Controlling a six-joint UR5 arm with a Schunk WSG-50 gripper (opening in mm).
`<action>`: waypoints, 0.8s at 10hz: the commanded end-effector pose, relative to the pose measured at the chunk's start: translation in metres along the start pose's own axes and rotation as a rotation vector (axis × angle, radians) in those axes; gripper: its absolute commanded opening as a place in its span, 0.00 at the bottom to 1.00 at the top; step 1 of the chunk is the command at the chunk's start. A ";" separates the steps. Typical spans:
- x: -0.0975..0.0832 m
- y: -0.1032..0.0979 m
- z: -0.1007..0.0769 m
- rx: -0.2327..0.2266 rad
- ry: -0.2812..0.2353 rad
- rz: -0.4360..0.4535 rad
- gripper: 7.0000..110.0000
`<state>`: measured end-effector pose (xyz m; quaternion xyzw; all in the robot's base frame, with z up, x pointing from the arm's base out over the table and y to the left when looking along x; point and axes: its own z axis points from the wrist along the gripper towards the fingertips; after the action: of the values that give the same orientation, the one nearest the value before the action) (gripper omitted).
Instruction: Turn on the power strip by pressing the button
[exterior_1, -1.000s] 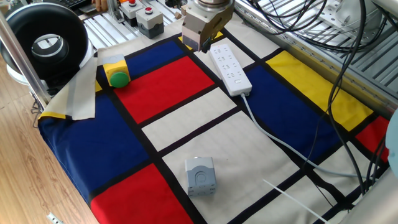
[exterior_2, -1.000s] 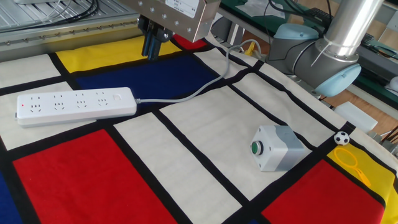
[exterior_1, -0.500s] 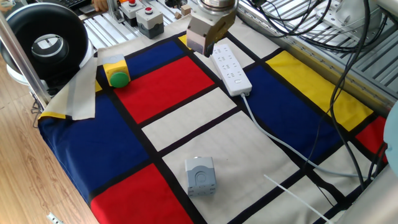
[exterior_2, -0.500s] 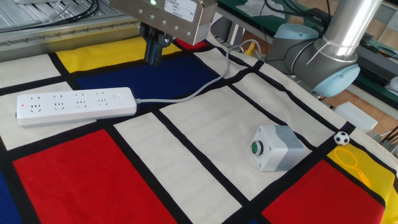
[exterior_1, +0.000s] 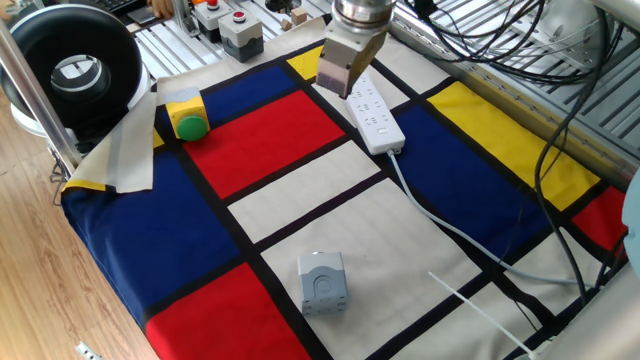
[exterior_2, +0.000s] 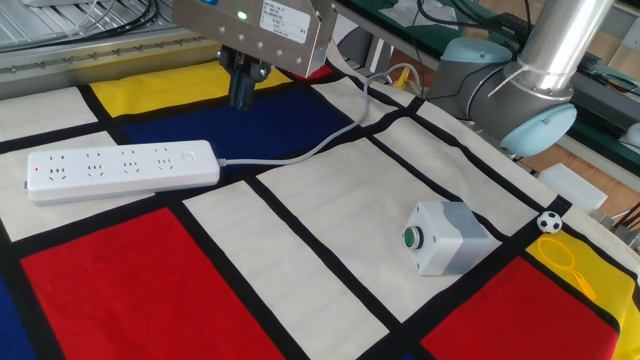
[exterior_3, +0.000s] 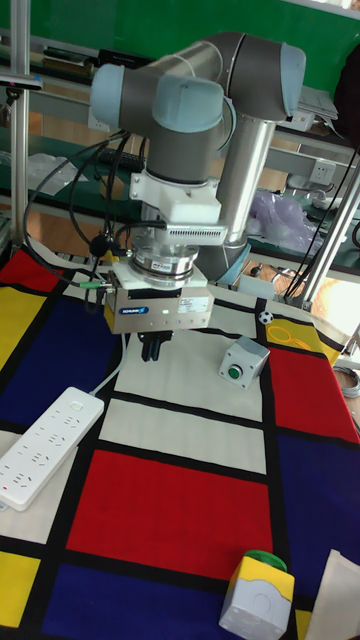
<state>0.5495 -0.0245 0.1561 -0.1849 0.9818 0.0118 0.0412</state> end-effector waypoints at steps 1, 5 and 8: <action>-0.014 0.029 -0.003 0.007 0.011 0.014 0.00; 0.000 0.062 -0.011 -0.002 0.114 0.090 0.00; 0.020 0.056 -0.014 0.018 0.194 0.026 0.00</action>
<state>0.5235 0.0201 0.1651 -0.1598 0.9868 -0.0100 -0.0236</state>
